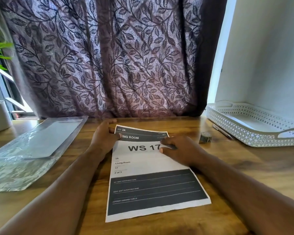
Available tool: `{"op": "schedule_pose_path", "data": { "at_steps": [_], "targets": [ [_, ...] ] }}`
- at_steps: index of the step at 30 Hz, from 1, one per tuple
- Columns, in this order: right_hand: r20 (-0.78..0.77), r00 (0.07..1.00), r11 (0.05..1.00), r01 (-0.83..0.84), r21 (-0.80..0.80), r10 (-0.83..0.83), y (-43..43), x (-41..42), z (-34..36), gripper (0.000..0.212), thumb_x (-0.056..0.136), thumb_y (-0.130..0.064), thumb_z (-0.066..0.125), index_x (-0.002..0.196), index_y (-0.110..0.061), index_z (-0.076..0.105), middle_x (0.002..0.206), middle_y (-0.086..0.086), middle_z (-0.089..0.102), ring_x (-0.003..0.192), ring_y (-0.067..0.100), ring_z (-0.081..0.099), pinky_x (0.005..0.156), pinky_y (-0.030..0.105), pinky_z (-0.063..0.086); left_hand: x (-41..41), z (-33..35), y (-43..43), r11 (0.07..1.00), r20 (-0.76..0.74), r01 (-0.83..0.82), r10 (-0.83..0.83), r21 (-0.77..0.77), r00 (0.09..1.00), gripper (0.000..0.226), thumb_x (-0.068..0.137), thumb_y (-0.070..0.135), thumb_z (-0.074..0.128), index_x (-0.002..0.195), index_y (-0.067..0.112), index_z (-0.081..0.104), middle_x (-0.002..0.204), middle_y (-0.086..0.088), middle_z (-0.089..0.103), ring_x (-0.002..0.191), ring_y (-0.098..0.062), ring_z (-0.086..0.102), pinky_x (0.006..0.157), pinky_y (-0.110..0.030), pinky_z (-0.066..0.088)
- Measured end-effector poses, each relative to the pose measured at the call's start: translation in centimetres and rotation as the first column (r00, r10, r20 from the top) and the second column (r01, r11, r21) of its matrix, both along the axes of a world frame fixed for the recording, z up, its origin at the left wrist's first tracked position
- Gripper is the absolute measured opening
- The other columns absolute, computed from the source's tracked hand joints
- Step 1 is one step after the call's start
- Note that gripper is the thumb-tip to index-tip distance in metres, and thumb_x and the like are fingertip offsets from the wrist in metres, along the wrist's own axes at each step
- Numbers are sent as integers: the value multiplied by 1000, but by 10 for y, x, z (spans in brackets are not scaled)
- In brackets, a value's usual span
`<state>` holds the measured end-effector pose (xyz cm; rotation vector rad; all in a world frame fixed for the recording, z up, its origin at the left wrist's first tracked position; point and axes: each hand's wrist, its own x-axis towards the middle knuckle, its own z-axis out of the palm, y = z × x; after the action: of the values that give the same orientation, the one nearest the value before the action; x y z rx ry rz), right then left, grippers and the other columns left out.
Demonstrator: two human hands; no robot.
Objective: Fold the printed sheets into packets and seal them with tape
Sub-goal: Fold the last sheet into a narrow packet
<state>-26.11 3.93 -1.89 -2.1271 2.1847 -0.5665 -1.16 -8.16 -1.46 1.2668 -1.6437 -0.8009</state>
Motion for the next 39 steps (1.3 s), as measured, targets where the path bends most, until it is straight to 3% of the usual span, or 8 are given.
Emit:
{"op": "schedule_pose_path", "data": {
  "at_steps": [3, 7, 9, 14, 24, 31, 37, 39],
  "targets": [
    [171, 981, 989, 105, -105, -86, -4, -1, 4, 42, 95, -38, 64, 136, -28, 58, 117, -10, 67, 91, 7, 59, 68, 10, 40, -1, 3, 3, 996, -183, 83, -75, 38, 980, 47, 84, -1, 74, 121, 23, 61, 96, -4, 75, 85, -22, 74, 78, -43, 62],
    [609, 782, 947, 282, -153, -135, -10, -18, 4, 44, 81, -27, 72, 123, -23, 62, 113, -3, 73, 100, 19, 69, 92, 42, 56, -2, 5, 4, 984, -359, 149, -105, 95, 927, 40, 85, -8, 69, 117, 15, 64, 100, -8, 76, 90, -28, 75, 80, -47, 62],
    [690, 717, 958, 256, -128, -100, -9, -19, 5, 24, 85, -19, 74, 109, -20, 71, 102, -3, 77, 92, 17, 74, 88, 44, 60, -2, 5, 4, 981, -398, 163, -108, 107, 911, 39, 86, -7, 69, 117, 16, 65, 100, -8, 76, 91, -28, 75, 81, -47, 61],
    [770, 636, 961, 242, -136, -52, -11, -18, 8, 6, 91, -10, 71, 95, -13, 74, 94, 3, 79, 81, 18, 76, 77, 37, 62, -2, 4, 4, 973, -431, 194, -123, 126, 894, 31, 88, 2, 70, 116, 13, 64, 101, -7, 77, 88, -26, 76, 76, -42, 61],
    [864, 503, 963, 243, -115, -24, -13, -20, 9, 18, 101, -16, 54, 113, -15, 68, 101, 3, 78, 87, 25, 77, 82, 50, 62, -3, 1, 9, 929, -338, 350, -294, 119, 894, 16, 93, 5, 64, 108, 3, 69, 101, -15, 77, 91, -32, 75, 84, -46, 60],
    [939, 341, 990, 105, -91, 50, -8, -23, 11, 30, 98, 1, 50, 117, -11, 70, 108, 11, 77, 99, 32, 74, 93, 53, 57, -2, 0, 9, 924, -398, 360, -286, 126, 872, 12, 94, -2, 59, 102, 3, 66, 98, -20, 76, 89, -35, 74, 84, -48, 59],
    [967, 247, 993, 85, -87, 64, -8, -25, 11, 28, 97, 2, 52, 113, -10, 72, 109, 15, 76, 99, 33, 74, 90, 49, 58, -2, 2, 13, 903, -498, 413, -305, 120, 812, 23, 91, -8, 54, 104, 5, 68, 95, -19, 76, 83, -34, 74, 67, -37, 61],
    [975, 214, 994, 87, -72, 52, -6, -25, 12, 26, 96, -1, 51, 102, -9, 75, 105, 17, 76, 91, 31, 74, 84, 45, 59, -1, 3, 13, 904, -499, 411, -305, 116, 811, 25, 91, -8, 52, 93, 7, 72, 88, -17, 75, 75, -31, 73, 63, -33, 58]
  ]
}}
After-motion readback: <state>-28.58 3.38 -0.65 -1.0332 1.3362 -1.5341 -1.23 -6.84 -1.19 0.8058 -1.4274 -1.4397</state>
